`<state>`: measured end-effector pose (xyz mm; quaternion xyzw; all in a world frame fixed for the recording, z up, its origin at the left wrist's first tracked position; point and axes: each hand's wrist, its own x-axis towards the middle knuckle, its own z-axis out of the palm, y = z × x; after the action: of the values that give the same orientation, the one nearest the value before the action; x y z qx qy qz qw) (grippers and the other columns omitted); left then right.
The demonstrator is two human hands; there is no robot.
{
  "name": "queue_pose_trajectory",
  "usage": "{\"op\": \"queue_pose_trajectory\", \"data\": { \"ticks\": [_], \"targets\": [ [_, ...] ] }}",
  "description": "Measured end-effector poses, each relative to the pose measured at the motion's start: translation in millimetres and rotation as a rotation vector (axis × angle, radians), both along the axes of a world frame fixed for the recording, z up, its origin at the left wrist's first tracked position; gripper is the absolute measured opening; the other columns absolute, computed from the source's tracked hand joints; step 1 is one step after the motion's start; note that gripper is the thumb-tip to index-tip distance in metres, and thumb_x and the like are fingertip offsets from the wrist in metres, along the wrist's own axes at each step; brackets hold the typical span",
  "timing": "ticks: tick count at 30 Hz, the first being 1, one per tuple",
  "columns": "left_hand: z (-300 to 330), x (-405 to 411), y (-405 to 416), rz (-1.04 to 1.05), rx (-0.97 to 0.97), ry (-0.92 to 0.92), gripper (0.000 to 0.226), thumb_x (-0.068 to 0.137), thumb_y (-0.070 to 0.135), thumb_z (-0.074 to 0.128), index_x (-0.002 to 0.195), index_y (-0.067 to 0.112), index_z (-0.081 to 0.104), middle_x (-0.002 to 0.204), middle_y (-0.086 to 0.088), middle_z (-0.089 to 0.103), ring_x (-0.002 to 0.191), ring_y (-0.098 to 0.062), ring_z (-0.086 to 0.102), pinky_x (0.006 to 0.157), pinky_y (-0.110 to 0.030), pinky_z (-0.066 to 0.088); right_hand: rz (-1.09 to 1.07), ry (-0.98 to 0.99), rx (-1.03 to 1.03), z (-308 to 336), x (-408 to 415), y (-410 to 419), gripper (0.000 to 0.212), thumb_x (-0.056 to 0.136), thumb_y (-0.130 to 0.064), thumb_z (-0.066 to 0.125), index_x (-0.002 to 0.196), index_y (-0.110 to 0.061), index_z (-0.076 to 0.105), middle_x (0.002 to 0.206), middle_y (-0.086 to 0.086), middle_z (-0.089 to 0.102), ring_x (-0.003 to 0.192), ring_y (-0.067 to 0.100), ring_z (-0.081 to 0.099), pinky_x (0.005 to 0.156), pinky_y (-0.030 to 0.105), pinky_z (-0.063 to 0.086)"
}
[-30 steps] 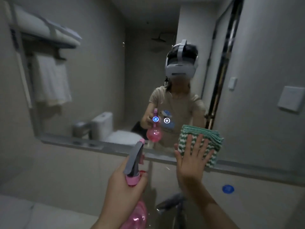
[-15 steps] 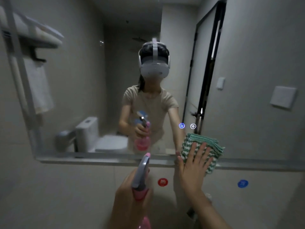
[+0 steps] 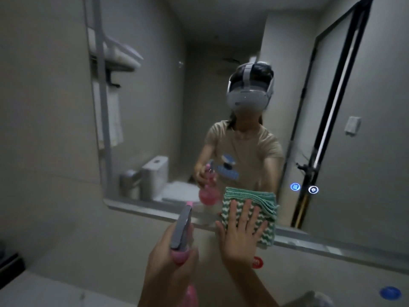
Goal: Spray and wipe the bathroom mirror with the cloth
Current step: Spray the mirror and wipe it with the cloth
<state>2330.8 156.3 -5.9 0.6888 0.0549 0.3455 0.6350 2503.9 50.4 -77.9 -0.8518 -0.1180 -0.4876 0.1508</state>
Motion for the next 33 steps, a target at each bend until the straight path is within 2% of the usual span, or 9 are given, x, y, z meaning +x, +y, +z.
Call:
{"op": "queue_pose_trajectory", "data": {
  "ticks": [2, 4, 9, 11, 15, 18, 23, 27, 33],
  "targets": [
    [4.9, -1.1, 21.1, 0.023, -0.011, 0.022, 0.028, 0.074, -0.006, 0.069, 0.1, 0.004, 0.066, 0.061, -0.022, 0.058, 0.047, 0.0, 0.058, 0.05, -0.018, 0.047, -0.008, 0.007, 0.008, 3.0, -0.3, 4.2, 0.064, 0.098, -0.054, 0.009, 0.152, -0.023, -0.002, 0.159, 0.01, -0.011, 0.145, 0.032, -0.008, 0.113, 0.056, -0.004],
    [15.1, -5.3, 36.8, 0.065, -0.023, 0.021, 0.024, 0.077, -0.01, 0.062, 0.101, -0.007, 0.064, 0.061, -0.018, 0.065, 0.042, -0.004, 0.055, 0.044, -0.02, 0.045, 0.011, 0.006, -0.004, 1.7, -1.2, 2.2, 0.064, 0.098, -0.054, 0.01, 0.152, -0.023, -0.001, 0.159, 0.01, -0.01, 0.146, 0.032, -0.008, 0.114, 0.055, -0.005],
    [40.8, -14.6, 70.7, 0.007, -0.025, -0.108, 0.059, 0.08, -0.013, 0.057, 0.101, 0.042, 0.059, 0.048, 0.01, 0.058, 0.04, -0.003, 0.042, 0.04, -0.017, 0.038, -0.032, 0.006, 0.002, 1.7, -4.6, 2.5, 0.064, 0.098, -0.054, 0.014, 0.152, -0.023, 0.003, 0.159, 0.009, -0.006, 0.146, 0.032, -0.003, 0.115, 0.054, -0.003],
    [41.1, -15.8, 88.3, -0.039, 0.009, -0.107, 0.056, 0.079, -0.012, 0.059, 0.104, 0.038, 0.059, 0.057, 0.009, 0.064, 0.044, 0.0, 0.046, 0.042, -0.016, 0.041, -0.067, 0.015, 0.001, 4.2, -7.1, 4.0, 0.063, 0.098, -0.054, 0.014, 0.152, -0.023, 0.003, 0.159, 0.009, -0.005, 0.146, 0.032, -0.002, 0.114, 0.055, 0.0],
    [39.2, -11.2, 125.2, -0.087, 0.058, -0.12, 0.026, 0.072, -0.008, 0.065, 0.098, -0.006, 0.061, 0.037, 0.01, 0.047, 0.033, -0.001, 0.036, 0.037, -0.015, 0.035, -0.107, 0.03, 0.025, 12.6, -9.3, 14.0, 0.062, 0.098, -0.055, 0.011, 0.152, -0.024, 0.002, 0.159, 0.007, -0.008, 0.146, 0.031, -0.005, 0.111, 0.057, 0.005],
    [46.9, -14.3, 150.5, -0.053, 0.178, -0.157, 0.046, 0.071, -0.012, 0.066, 0.107, 0.016, 0.064, 0.04, 0.001, 0.052, 0.033, -0.003, 0.041, 0.037, -0.015, 0.037, -0.094, -0.021, -0.09, 34.6, -11.6, 32.2, 0.061, 0.099, -0.055, 0.011, 0.152, -0.026, 0.002, 0.16, 0.005, -0.006, 0.146, 0.03, -0.003, 0.112, 0.056, 0.005],
    [62.8, -12.6, 184.9, -0.049, 0.168, -0.121, 0.019, 0.074, -0.008, 0.069, 0.092, -0.003, 0.065, 0.047, 0.002, 0.062, 0.035, -0.007, 0.048, 0.038, -0.013, 0.038, -0.072, -0.177, -0.267, 98.7, -7.7, 72.7, 0.058, 0.1, -0.053, 0.018, 0.152, -0.03, 0.008, 0.16, 0.003, 0.0, 0.147, 0.026, 0.003, 0.114, 0.055, 0.004],
    [90.6, -13.7, 191.3, -0.071, 0.067, -0.139, 0.014, 0.078, -0.006, 0.066, 0.081, 0.007, 0.063, 0.043, 0.002, 0.055, 0.04, -0.005, 0.042, 0.041, -0.013, 0.036, -0.029, -0.299, -0.378, 128.1, -3.8, 72.2, 0.055, 0.1, -0.05, 0.023, 0.151, -0.034, 0.013, 0.16, -0.001, 0.006, 0.146, 0.023, 0.01, 0.114, 0.053, 0.01],
    [158.8, 3.3, 178.6, -0.091, 0.256, -0.264, 0.02, 0.081, 0.008, 0.065, 0.07, 0.023, 0.059, 0.055, 0.007, 0.061, 0.05, -0.004, 0.055, 0.051, -0.017, 0.044, -0.026, -0.439, -0.632, 174.8, 10.5, 44.4, 0.056, 0.096, -0.054, 0.034, 0.148, -0.035, 0.025, 0.158, -0.003, 0.016, 0.145, 0.02, 0.018, 0.116, 0.046, 0.012]
  ]
}}
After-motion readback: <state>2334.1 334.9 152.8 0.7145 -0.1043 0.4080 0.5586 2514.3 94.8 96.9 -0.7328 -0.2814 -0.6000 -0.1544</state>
